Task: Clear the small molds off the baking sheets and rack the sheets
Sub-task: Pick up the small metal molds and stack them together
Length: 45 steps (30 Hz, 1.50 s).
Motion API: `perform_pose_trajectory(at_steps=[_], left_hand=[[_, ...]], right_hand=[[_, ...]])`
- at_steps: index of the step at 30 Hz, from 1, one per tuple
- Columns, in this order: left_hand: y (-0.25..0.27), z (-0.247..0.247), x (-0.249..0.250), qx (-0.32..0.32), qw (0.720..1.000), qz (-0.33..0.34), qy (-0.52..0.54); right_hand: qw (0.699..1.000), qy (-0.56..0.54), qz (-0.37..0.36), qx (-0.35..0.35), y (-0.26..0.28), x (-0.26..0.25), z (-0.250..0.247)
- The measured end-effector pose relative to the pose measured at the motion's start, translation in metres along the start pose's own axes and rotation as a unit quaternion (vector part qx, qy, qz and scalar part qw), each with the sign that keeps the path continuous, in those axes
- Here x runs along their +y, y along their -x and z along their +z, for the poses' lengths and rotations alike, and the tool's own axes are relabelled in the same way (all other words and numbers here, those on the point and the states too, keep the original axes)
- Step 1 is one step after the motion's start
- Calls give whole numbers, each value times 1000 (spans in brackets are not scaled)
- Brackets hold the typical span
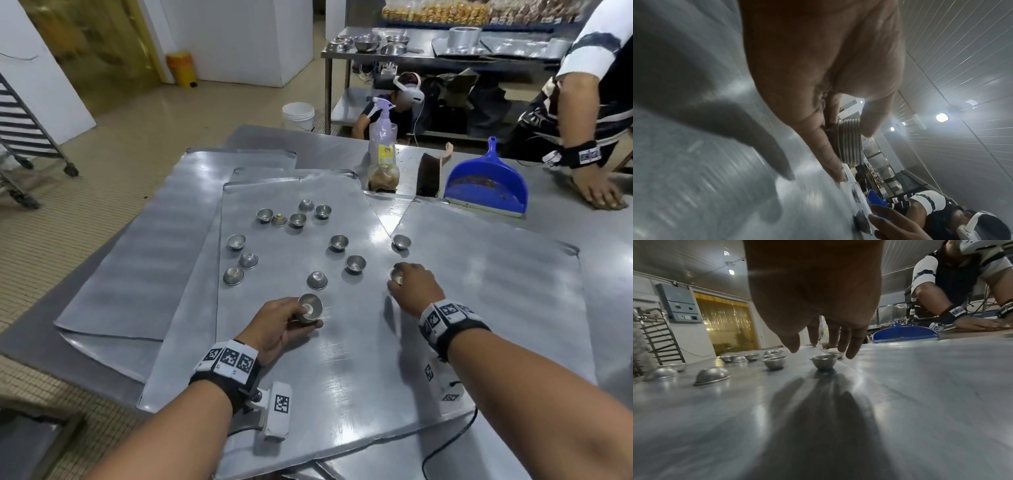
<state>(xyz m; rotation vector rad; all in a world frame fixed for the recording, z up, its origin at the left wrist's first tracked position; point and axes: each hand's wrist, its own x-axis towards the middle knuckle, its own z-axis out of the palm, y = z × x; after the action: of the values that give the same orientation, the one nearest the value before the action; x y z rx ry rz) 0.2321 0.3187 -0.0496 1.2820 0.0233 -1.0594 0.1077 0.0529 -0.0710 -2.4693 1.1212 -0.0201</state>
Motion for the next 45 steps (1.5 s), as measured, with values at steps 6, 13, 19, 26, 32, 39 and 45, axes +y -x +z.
perform_pose_trajectory(at_steps=[6,13,19,26,32,39,45], left_hand=[[-1,4,-4,7,1000,-13,6],[1,5,-8,11,1000,-22,14],[2,4,-10,10,999,-19,23],[4,-4,-15,31,998,-15,44],[12,-8,-12,43,995,-31,90],[24,-10,0,23,993,5,114],[28,-26,2,22,998,34,47]], right_hand=[[998,11,1,-63,-23,15,8],[999,41,-3,-29,-20,13,13],[999,5,-36,-33,13,-8,24],[991,-39,-115,-59,61,-46,28],[967,-163,-197,-14,88,-89,15],[963,-113,-243,-32,104,-120,29],[968,-129,-215,-29,96,-125,27]])
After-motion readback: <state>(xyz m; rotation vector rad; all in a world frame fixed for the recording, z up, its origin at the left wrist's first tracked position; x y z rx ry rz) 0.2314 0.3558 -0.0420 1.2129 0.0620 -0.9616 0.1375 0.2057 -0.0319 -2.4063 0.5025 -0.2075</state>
